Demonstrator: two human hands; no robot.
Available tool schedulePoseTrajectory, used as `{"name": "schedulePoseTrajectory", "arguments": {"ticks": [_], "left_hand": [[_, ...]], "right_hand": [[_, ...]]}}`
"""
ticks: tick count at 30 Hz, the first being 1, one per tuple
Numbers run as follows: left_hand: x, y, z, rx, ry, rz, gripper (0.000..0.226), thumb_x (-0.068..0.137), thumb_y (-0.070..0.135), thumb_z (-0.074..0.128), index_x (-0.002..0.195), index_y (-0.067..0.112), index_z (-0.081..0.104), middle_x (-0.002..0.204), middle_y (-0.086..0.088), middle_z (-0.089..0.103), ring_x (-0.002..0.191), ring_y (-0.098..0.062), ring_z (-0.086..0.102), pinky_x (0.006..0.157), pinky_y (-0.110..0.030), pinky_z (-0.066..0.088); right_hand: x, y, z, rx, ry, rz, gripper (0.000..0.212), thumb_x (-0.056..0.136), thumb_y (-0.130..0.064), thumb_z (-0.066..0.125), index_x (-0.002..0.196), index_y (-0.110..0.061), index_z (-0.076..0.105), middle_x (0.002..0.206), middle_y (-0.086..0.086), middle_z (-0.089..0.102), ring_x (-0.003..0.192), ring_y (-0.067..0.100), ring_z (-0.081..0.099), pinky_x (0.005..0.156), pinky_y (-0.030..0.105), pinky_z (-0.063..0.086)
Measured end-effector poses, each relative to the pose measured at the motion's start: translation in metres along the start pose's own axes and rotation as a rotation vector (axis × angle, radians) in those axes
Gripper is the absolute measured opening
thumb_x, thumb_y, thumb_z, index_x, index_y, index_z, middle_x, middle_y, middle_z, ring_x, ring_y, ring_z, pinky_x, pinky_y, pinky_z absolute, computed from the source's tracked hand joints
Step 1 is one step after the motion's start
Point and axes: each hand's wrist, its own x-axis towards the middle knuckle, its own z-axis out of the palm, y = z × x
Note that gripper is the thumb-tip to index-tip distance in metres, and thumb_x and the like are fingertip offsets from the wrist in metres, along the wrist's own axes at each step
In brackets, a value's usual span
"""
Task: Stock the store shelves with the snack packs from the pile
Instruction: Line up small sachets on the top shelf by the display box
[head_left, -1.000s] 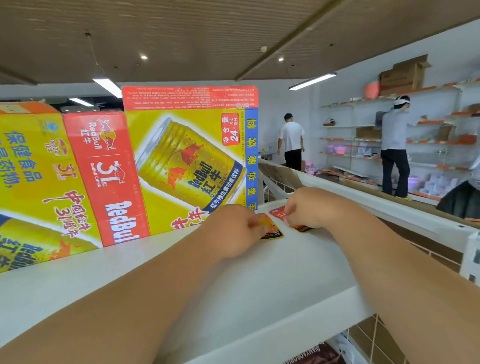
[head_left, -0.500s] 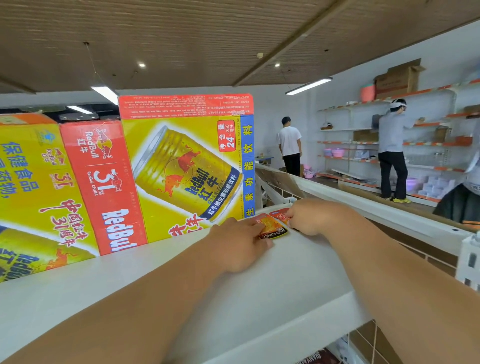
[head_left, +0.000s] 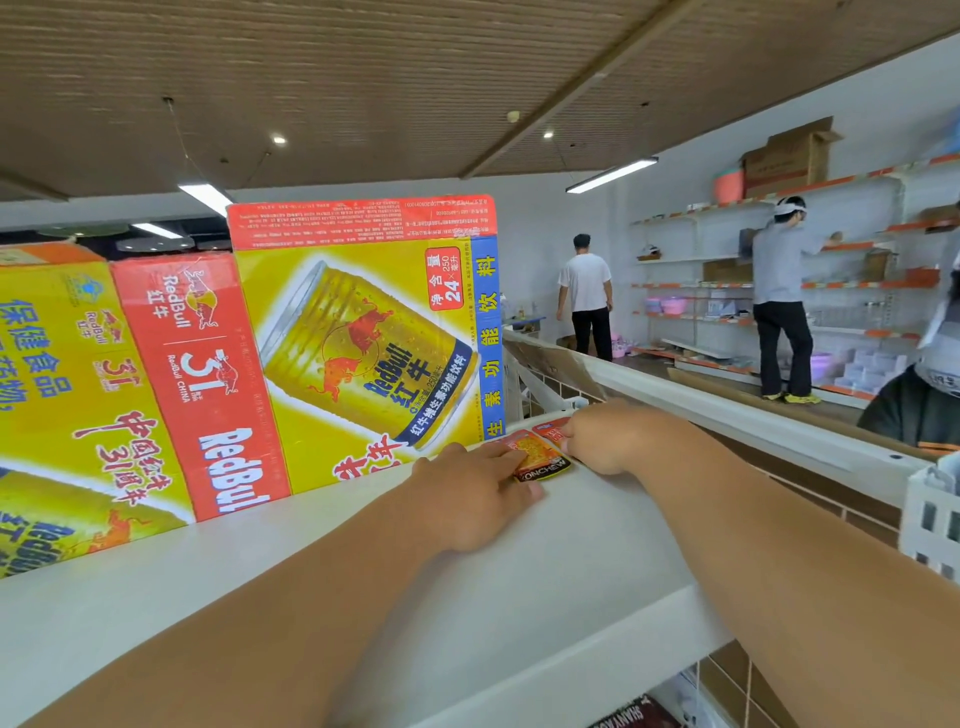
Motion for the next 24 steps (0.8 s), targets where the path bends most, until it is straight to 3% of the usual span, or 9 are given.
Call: {"name": "schedulePoseTrajectory", "arguments": {"ticks": [12,16,20,24], "left_hand": [[0.002,-0.005,0.001,-0.043,0.025,0.014,0.070,0.096,0.075,0.025,0.158,0.044,0.017,0.166,0.015,0.016,0.146,-0.032,0.026,0.114,-0.056,0.030],[-0.006,-0.010,-0.009,-0.146,0.100,0.065,0.066,0.085,0.079,0.033,0.147,0.057,0.030,0.152,0.009,0.044,0.138,-0.028,0.042,0.110,-0.050,0.039],[-0.020,-0.026,-0.030,-0.205,0.147,0.028,0.036,0.091,0.064,0.051,0.126,0.058,0.055,0.131,0.013,0.061,0.126,-0.017,0.054,0.102,-0.038,0.047],[-0.047,-0.052,-0.056,-0.187,0.165,-0.075,0.052,0.094,0.061,0.055,0.144,0.043,0.049,0.148,0.011,0.051,0.133,-0.015,0.049,0.107,-0.030,0.039]], "right_hand": [[-0.007,0.000,-0.005,0.118,0.054,-0.007,0.031,0.102,-0.027,0.040,0.115,-0.023,0.069,0.120,0.002,0.067,0.104,0.023,0.060,0.091,0.036,0.049],[-0.020,-0.006,-0.017,0.292,0.108,-0.056,0.028,0.103,-0.032,0.046,0.119,-0.024,0.067,0.120,0.004,0.066,0.104,0.023,0.058,0.083,0.031,0.043],[-0.037,-0.018,-0.031,0.350,0.175,-0.106,0.030,0.100,-0.040,0.053,0.125,-0.027,0.066,0.126,0.001,0.064,0.108,0.022,0.057,0.082,0.030,0.042],[-0.050,-0.042,-0.058,0.291,0.196,-0.182,0.029,0.099,-0.041,0.055,0.123,-0.030,0.066,0.124,-0.001,0.064,0.101,0.018,0.055,0.081,0.031,0.045]]}}
